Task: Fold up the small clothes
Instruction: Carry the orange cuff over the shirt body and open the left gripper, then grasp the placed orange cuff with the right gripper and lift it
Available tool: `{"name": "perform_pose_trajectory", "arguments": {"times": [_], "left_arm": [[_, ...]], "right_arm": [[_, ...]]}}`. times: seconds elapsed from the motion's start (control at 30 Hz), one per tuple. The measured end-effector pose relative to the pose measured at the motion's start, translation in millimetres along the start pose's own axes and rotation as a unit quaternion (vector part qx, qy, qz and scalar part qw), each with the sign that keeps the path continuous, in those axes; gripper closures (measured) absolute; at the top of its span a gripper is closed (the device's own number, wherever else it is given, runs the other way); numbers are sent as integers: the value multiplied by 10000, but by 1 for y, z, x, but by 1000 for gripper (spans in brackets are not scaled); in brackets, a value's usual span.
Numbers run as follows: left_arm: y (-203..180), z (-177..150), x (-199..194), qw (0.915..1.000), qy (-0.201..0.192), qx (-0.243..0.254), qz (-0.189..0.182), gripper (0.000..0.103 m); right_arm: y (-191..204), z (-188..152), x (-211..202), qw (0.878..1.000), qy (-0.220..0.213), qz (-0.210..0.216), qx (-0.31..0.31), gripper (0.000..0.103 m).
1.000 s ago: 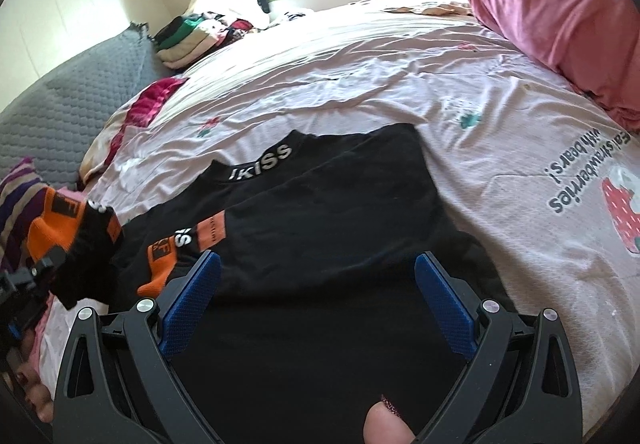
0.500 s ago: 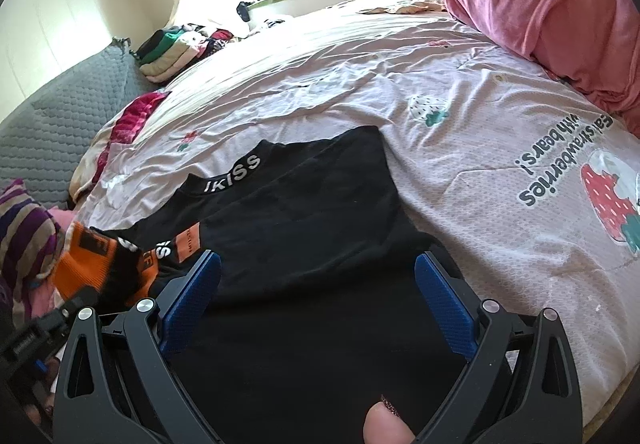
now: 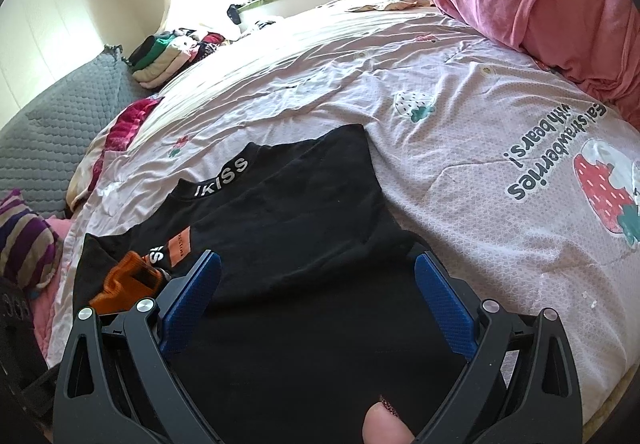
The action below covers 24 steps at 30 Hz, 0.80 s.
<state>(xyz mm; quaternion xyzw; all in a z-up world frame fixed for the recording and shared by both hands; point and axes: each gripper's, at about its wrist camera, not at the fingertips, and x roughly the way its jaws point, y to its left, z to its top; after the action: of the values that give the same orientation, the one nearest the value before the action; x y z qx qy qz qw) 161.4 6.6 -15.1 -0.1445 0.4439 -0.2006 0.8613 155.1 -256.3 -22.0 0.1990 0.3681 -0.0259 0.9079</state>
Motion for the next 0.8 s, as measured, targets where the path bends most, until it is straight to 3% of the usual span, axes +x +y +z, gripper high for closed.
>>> {"name": "perform_pose_trajectory", "arguments": {"times": [0.13,0.37,0.43,0.5,0.73,0.8], "left_arm": [[-5,0,-3,9999,62,69,-128,72],[-2,8,-21,9998,-182,9,-96,58],[3,13,-25,9998,-215,-35,47,40],[10,21,-30,9993,-241,-68,270,30],[23,51,-43,9954,-209,153,927,10],[27,61,-45,9940,-184,201,1063,10]], "right_arm": [[0,-2,5,9999,114,98,56,6],[14,-12,15,9990,351,252,-134,6],[23,-18,21,9978,511,345,-248,6],[35,-26,26,9960,677,442,-387,6],[72,-45,38,9893,997,833,-669,21],[78,-49,43,9873,1104,919,-683,26]]}}
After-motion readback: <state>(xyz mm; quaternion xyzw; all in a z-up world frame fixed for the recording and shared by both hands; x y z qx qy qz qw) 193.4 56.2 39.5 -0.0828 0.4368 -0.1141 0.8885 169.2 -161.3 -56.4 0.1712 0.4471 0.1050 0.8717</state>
